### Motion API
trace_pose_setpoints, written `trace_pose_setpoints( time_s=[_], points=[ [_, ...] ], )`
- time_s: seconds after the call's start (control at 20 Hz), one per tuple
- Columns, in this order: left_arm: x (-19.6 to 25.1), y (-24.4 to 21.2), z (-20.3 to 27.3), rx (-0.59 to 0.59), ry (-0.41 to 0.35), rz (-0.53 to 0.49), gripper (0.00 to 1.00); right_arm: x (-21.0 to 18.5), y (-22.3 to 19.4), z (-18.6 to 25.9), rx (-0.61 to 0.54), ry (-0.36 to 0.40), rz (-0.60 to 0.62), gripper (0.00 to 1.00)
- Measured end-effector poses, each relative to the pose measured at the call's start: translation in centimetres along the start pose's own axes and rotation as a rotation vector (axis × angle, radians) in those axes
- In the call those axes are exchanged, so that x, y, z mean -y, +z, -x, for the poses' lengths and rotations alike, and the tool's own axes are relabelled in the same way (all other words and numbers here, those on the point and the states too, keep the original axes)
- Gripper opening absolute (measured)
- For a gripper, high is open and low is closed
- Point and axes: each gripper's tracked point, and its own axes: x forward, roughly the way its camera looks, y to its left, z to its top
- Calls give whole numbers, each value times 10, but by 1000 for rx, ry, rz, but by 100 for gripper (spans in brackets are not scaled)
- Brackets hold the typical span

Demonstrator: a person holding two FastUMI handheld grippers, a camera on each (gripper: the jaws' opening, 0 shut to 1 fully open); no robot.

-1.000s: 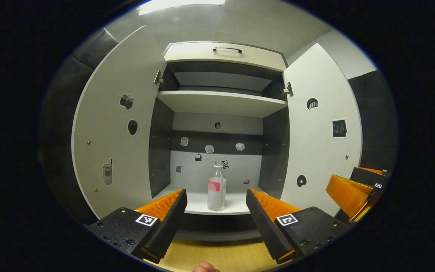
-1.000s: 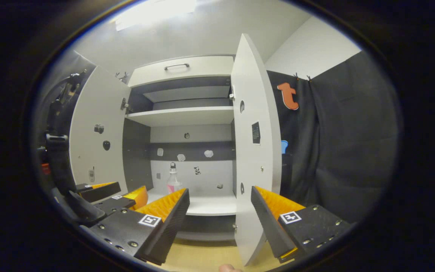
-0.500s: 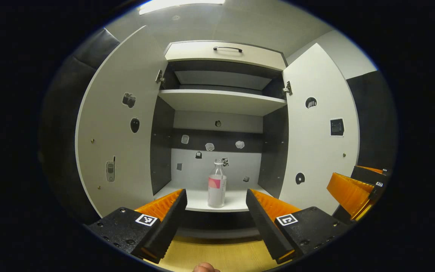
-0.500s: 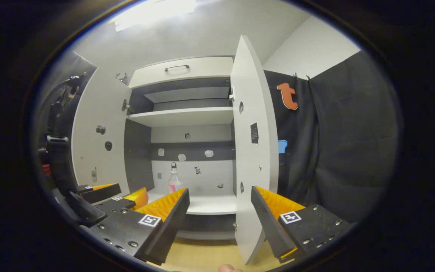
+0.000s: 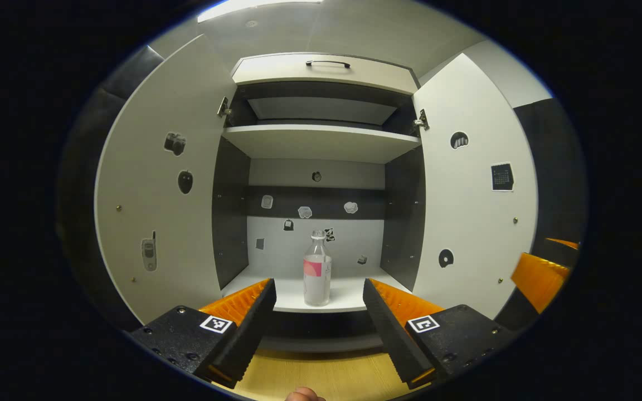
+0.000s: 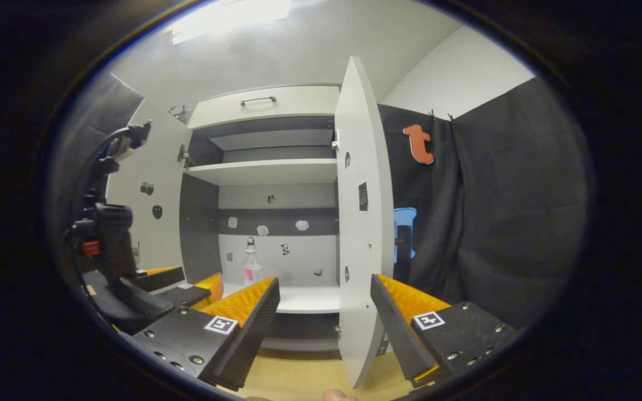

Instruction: Grasp the bottle in the cabinet with the left hand and place it on the coaster, then close the right door with the right hand and the left door with the left hand.

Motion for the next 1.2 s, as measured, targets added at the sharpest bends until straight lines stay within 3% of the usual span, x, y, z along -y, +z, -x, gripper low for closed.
trace_pose_setpoints(
  time_s=[0.75, 1.0, 1.05, 1.1, 1.15, 1.2],
  points=[
    [1, -39, -147, -155, 41, -66, 99, 112, 3, 25, 14, -335, 111, 99],
    [-5, -54, -182, -190, 67, -57, 99, 134, -2, 27, 6, -419, 142, 99],
    [-6, -56, -187, -194, 70, -62, 99, 137, -3, 27, 1, -430, 143, 94],
    [-7, -57, -193, -197, 73, -64, 99, 139, -4, 27, -3, -440, 143, 99],
    [-8, -59, -199, -200, 76, -65, 99, 140, -5, 27, -7, -450, 142, 94],
    [-9, -60, -205, -205, 80, -65, 99, 142, -7, 28, -10, -459, 141, 99]
  ],
)
